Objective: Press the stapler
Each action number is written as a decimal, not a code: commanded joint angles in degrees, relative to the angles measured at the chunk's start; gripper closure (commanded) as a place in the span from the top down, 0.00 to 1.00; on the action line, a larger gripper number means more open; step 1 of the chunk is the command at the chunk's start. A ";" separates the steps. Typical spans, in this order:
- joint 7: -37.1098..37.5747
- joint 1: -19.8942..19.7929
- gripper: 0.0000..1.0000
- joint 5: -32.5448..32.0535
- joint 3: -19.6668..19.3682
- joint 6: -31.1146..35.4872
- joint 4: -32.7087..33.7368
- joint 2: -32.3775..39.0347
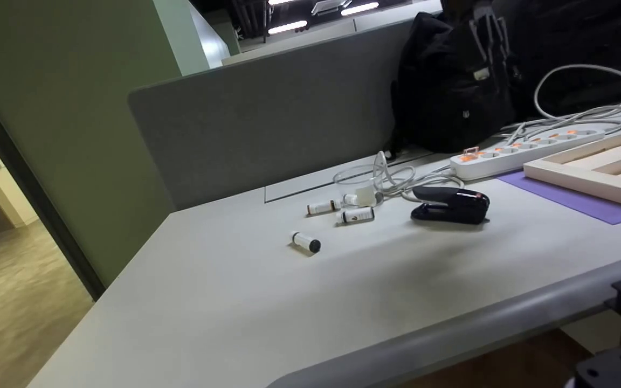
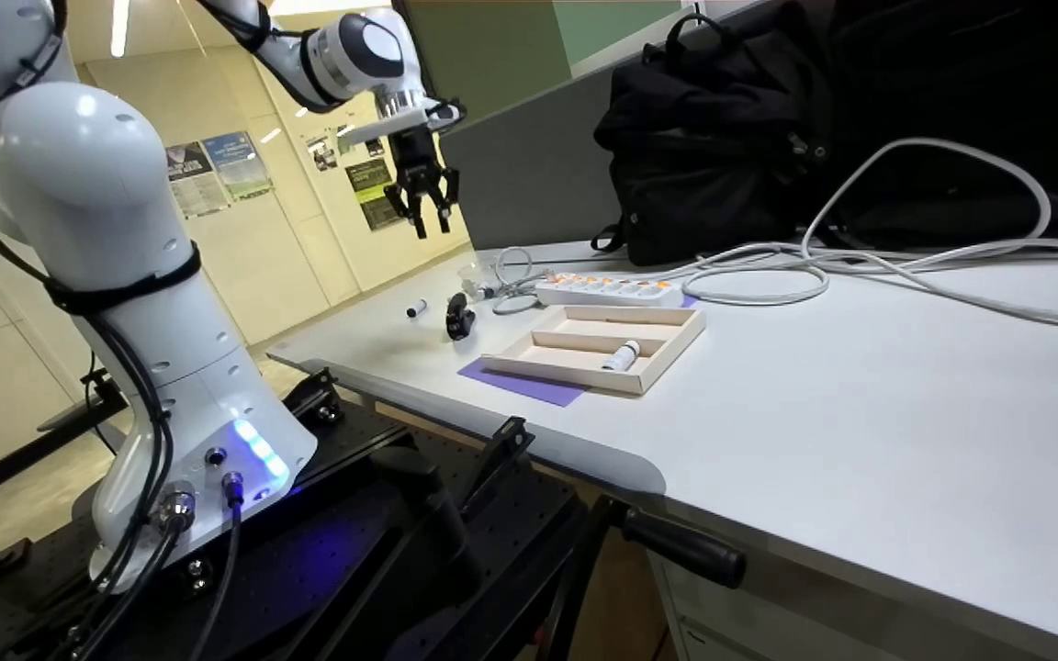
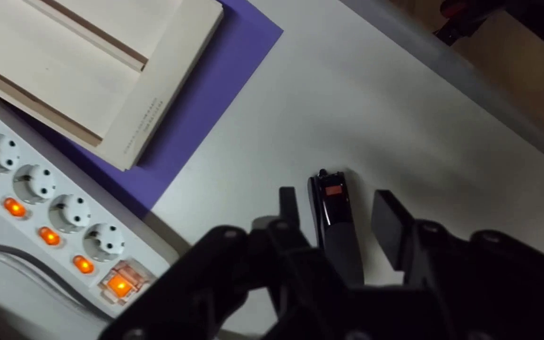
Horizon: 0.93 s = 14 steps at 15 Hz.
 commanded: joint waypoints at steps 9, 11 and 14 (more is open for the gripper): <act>9.01 4.58 0.00 -11.84 1.44 7.58 13.50 23.49; 8.57 4.66 0.00 -9.56 2.21 5.75 15.69 25.37; 8.77 5.35 0.00 -8.16 2.73 5.95 17.44 26.96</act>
